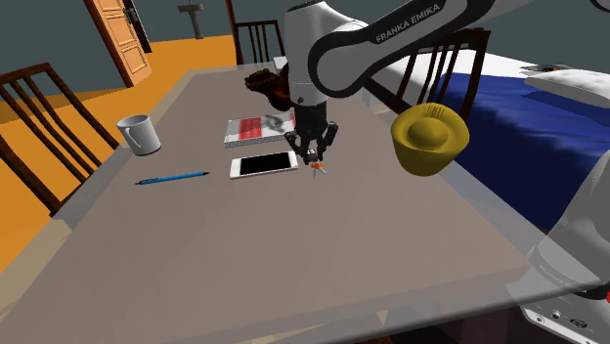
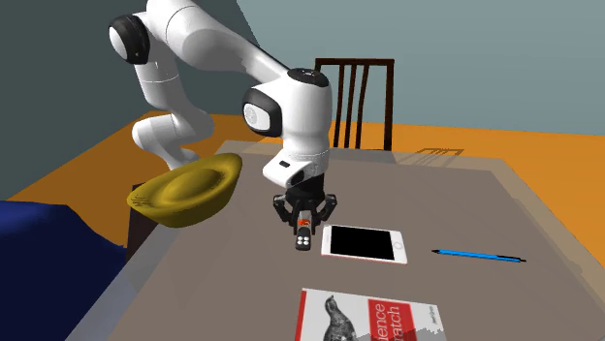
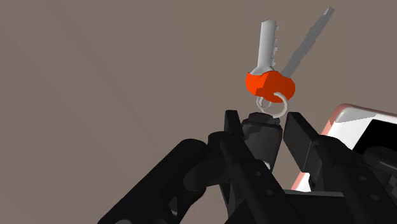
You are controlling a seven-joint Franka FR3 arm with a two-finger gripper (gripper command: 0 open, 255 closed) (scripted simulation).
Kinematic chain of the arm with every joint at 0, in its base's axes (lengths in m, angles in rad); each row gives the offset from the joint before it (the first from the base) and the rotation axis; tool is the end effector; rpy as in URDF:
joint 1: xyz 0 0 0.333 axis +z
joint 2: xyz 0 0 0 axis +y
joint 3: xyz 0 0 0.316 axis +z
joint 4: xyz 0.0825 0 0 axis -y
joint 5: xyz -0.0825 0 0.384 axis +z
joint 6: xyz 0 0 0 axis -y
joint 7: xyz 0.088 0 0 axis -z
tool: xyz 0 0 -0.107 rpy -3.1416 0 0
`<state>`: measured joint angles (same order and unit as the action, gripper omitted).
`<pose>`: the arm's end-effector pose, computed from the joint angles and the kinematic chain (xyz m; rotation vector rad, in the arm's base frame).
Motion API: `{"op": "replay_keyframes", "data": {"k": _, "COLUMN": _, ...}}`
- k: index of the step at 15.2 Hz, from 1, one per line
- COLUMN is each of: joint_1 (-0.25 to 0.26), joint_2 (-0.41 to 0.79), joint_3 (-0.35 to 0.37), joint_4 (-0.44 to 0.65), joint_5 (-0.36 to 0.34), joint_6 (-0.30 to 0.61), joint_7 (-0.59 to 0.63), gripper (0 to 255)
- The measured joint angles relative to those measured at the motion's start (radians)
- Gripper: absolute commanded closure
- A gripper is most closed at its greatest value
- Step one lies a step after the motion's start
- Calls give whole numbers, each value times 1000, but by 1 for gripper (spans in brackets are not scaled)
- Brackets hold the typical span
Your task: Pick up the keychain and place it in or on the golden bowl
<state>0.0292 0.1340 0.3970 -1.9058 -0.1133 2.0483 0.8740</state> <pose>0.5444 0.2325 0.4349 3.0513 -0.6191 0.0714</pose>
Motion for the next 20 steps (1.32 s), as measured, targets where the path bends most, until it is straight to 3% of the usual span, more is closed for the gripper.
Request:
{"op": "replay_keyframes", "data": {"k": 8, "joint_1": 0, "joint_2": -2, "joint_3": 0, "joint_4": 4, "joint_5": 1, "joint_6": -6, "joint_7": -1, "gripper": 255}}
{"op": "replay_keyframes", "data": {"k": 20, "joint_1": -2, "joint_2": -36, "joint_3": 3, "joint_4": 118, "joint_5": 21, "joint_6": -150, "joint_7": -19, "gripper": 255}}
